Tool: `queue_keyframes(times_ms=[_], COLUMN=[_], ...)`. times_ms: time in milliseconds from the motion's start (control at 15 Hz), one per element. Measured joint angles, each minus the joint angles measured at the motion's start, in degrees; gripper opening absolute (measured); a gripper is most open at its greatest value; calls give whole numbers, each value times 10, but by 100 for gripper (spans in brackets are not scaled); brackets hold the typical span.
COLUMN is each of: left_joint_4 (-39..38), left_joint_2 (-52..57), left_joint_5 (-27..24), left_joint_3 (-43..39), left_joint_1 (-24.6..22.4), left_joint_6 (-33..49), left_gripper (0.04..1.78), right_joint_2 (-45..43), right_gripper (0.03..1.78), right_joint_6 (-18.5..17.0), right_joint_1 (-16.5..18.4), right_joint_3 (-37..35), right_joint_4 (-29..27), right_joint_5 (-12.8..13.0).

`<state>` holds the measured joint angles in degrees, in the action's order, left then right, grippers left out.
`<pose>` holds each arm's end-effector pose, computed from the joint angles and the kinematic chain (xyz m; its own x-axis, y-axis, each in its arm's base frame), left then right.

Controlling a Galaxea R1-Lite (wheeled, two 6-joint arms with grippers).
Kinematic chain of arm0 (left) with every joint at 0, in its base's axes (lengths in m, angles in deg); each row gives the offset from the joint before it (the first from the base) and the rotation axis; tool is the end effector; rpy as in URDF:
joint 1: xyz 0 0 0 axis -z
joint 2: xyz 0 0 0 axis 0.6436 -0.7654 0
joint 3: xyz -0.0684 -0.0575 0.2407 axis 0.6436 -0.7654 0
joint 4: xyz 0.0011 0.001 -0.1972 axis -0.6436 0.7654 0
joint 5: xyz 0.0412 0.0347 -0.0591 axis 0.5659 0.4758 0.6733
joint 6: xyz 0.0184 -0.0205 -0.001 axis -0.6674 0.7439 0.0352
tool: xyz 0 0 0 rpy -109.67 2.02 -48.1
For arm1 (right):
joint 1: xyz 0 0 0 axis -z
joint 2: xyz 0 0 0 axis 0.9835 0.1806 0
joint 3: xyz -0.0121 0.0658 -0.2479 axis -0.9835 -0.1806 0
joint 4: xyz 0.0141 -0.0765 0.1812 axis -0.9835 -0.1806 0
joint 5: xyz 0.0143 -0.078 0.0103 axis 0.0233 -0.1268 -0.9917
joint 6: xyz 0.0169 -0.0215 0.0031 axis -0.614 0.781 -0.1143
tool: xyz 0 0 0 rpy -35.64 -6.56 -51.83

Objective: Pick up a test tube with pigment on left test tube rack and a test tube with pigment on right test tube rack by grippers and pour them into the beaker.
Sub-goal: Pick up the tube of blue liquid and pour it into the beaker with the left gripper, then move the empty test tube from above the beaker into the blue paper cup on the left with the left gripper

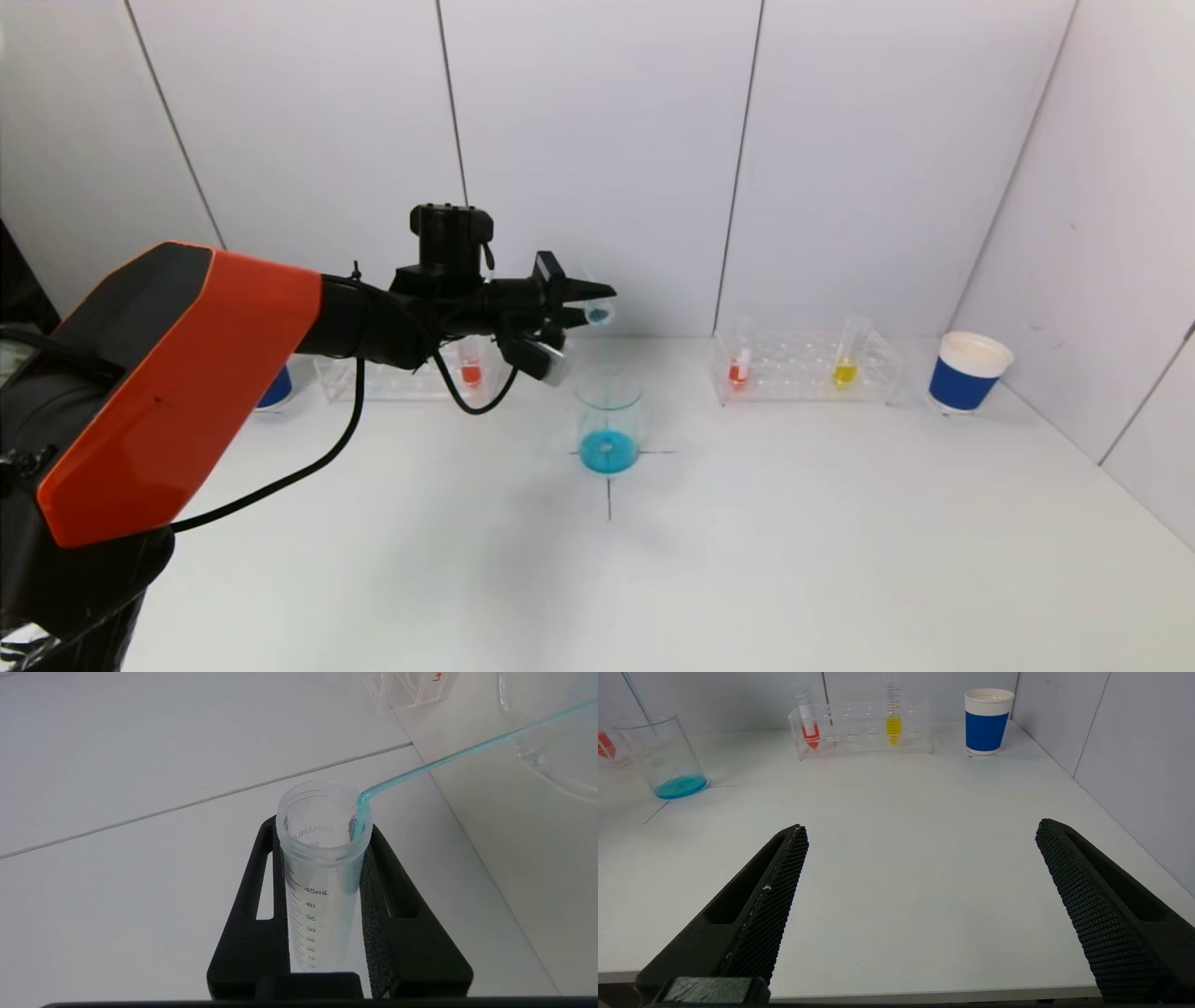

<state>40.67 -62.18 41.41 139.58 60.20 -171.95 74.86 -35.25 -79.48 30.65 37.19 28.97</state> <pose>0.4264 -0.1773 0.1310 0.3948 -0.9092 -0.1322 -0.1396 -0.2016 0.9695 0.0328 -0.0007 0.0761 0.9996 -0.0264 0.0067 0.0260 0.9982 0.0534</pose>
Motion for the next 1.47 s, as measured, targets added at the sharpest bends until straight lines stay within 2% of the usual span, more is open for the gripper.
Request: queue_keyframes(times_ms=[1133, 1467], left_joint_4=[-2, -18], left_joint_2=[14, 44], left_joint_5=[-4, 6], left_joint_3=[-25, -62], left_joint_1=[6, 12], left_joint_6=[-3, 123], left_gripper=[45, 45], right_joint_2=[0, 0], right_gripper=[177, 177], right_joint_6=[0, 0], right_joint_1=[0, 0], right_joint_3=[0, 0], right_joint_4=[0, 0], right_joint_5=[0, 0])
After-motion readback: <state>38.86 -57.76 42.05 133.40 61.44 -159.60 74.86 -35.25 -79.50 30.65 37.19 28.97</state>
